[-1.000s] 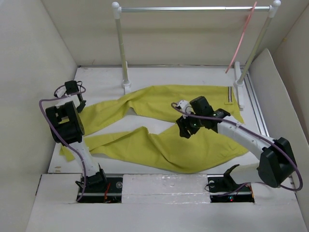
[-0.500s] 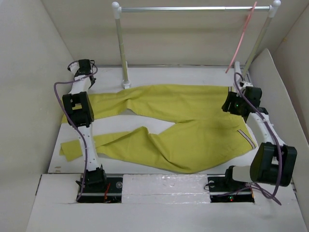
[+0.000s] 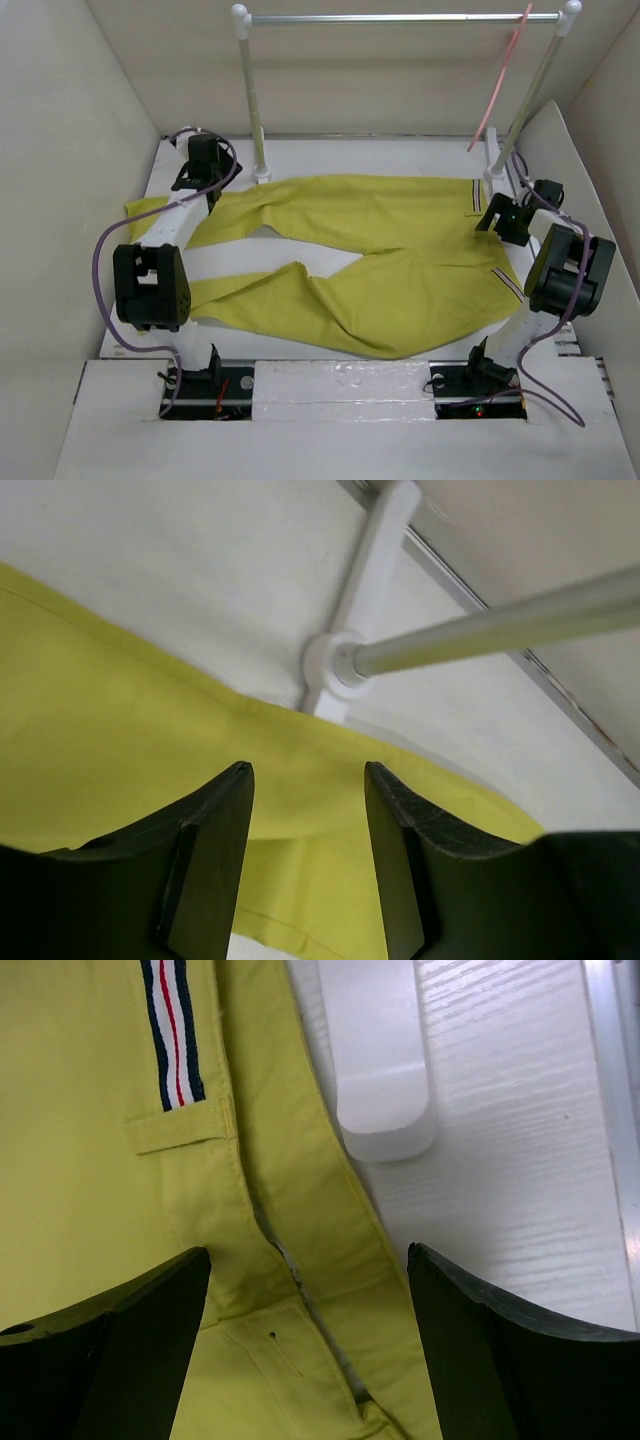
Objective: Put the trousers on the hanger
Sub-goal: Flatten out the trousers at the center of the board.
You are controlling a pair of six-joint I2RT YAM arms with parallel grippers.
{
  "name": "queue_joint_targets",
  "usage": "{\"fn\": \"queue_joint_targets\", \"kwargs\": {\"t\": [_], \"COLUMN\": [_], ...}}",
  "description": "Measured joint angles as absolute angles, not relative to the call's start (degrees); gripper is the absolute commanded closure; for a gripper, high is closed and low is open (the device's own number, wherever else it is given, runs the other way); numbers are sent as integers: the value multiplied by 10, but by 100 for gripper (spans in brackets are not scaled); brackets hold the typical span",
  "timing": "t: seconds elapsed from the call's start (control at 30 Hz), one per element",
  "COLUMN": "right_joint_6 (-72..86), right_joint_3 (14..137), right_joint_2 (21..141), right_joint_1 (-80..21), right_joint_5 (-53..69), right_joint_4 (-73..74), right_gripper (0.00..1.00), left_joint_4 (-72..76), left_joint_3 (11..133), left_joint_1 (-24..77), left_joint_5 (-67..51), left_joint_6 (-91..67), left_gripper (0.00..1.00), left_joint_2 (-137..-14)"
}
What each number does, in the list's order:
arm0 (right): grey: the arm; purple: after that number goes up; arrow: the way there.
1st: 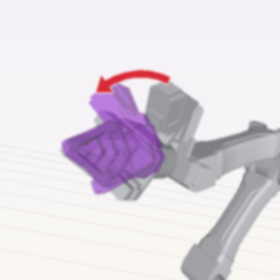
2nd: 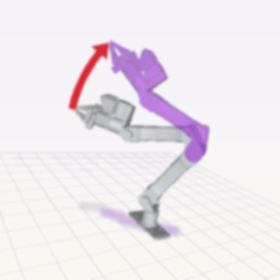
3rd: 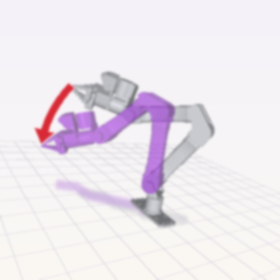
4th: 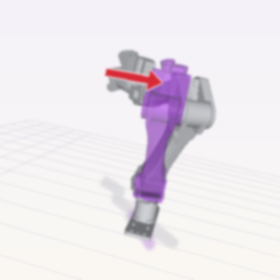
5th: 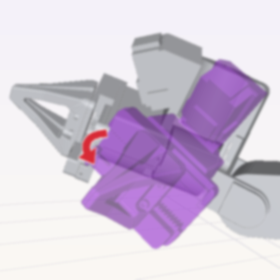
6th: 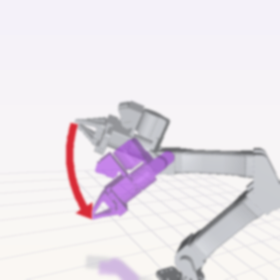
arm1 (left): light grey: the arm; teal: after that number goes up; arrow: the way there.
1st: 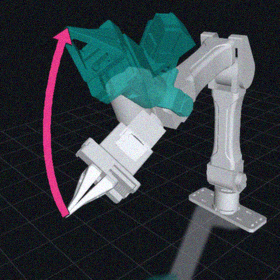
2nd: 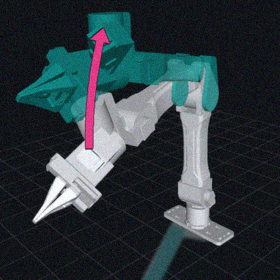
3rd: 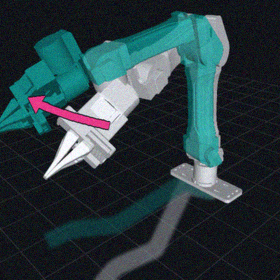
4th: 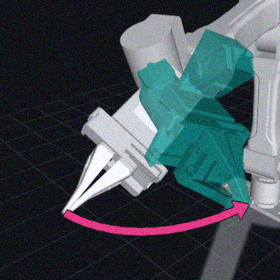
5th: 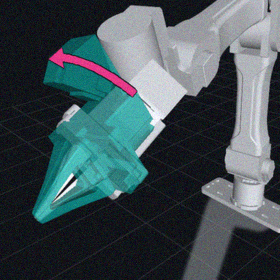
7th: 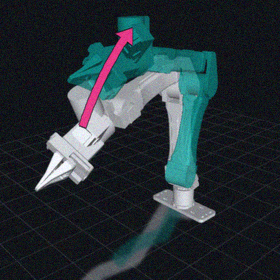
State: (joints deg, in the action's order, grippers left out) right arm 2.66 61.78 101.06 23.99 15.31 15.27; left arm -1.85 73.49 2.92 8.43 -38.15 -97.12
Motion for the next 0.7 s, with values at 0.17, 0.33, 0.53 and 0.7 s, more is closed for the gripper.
{"fn": "queue_joint_targets", "kwargs": {"t": [0.17, 0.33, 0.53, 0.7], "right_joint_6": [6, 4, 31, 50], "right_joint_3": [624, 609, 583, 558], "right_joint_2": [1043, 1057, 1069, 1047], "right_joint_1": [262, 267, 269, 276], "right_joint_5": [241, 303, 355, 359], "right_joint_4": [115, 59, 17, -4], "right_gripper": [17, 53, 100, 100], "left_joint_4": [15, 0, -9, -7], "left_joint_3": [667, 602, 571, 559], "left_joint_1": [43, 52, 65, 68], "left_joint_5": [53, 42, 34, 32], "left_joint_6": [-390, -390, -382, -372], "left_gripper": [57, 58, 59, 60], "left_joint_2": [-925, -918, -882, -852]}}
